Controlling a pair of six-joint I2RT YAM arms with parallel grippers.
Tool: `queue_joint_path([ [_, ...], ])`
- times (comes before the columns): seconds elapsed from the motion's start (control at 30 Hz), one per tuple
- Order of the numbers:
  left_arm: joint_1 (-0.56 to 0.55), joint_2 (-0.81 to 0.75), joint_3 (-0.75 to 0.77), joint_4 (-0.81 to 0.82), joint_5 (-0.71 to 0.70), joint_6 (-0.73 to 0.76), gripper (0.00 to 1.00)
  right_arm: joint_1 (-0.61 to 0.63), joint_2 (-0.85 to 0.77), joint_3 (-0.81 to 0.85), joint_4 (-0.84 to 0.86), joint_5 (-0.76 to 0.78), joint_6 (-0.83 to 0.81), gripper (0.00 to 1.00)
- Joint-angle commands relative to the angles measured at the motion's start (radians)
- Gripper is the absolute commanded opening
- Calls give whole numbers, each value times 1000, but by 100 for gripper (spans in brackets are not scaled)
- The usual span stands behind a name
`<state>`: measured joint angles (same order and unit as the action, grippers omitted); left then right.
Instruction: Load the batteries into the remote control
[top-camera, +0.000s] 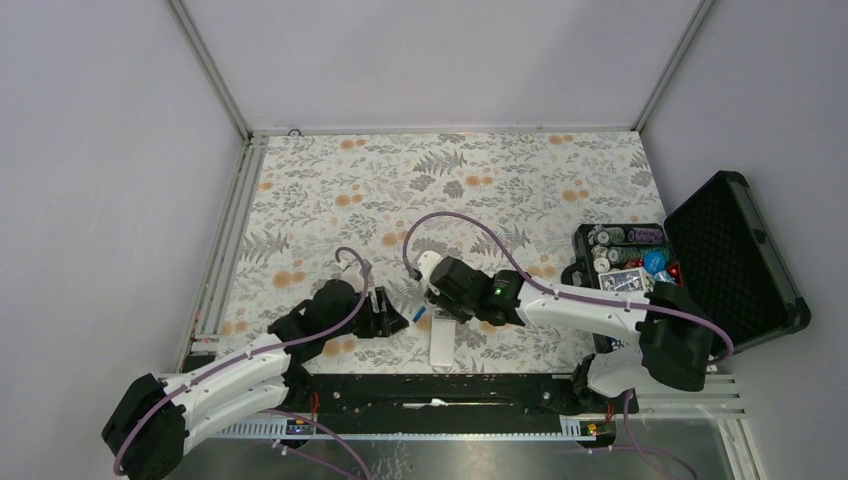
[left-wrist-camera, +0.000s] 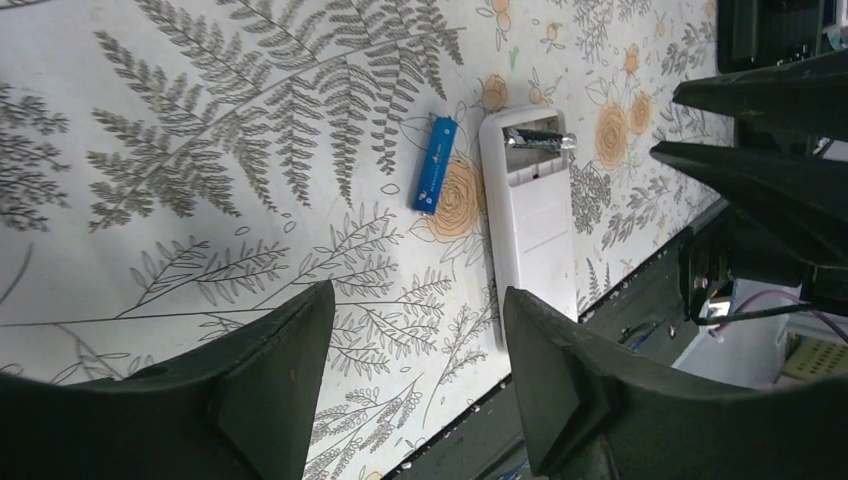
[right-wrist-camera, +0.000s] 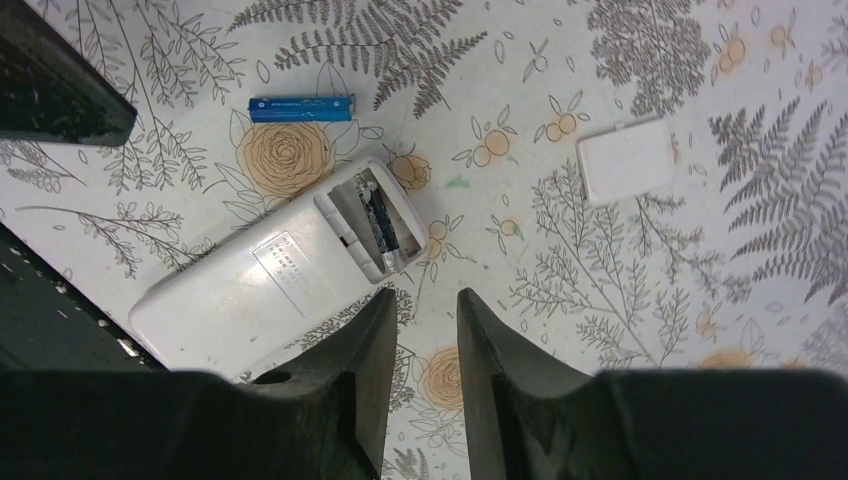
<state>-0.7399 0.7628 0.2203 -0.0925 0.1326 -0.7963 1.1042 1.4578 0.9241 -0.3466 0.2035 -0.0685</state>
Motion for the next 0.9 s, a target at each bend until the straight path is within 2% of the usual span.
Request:
queue_joint_path([
  [0.0,2,44,34,89,108,5,65,-8,-91,-41,30,61,177,36],
  [0.2,-13,117,63,172,200,-35,63,-9,-183,-144,84,75,316,45],
  [0.57,-69,293,128,298,218,-92,62,-10,-303,-262,175,94,491,46],
  [0.87,-72,462,211,328,181,-79,57,-12,-297,-278,182,134,618,46],
])
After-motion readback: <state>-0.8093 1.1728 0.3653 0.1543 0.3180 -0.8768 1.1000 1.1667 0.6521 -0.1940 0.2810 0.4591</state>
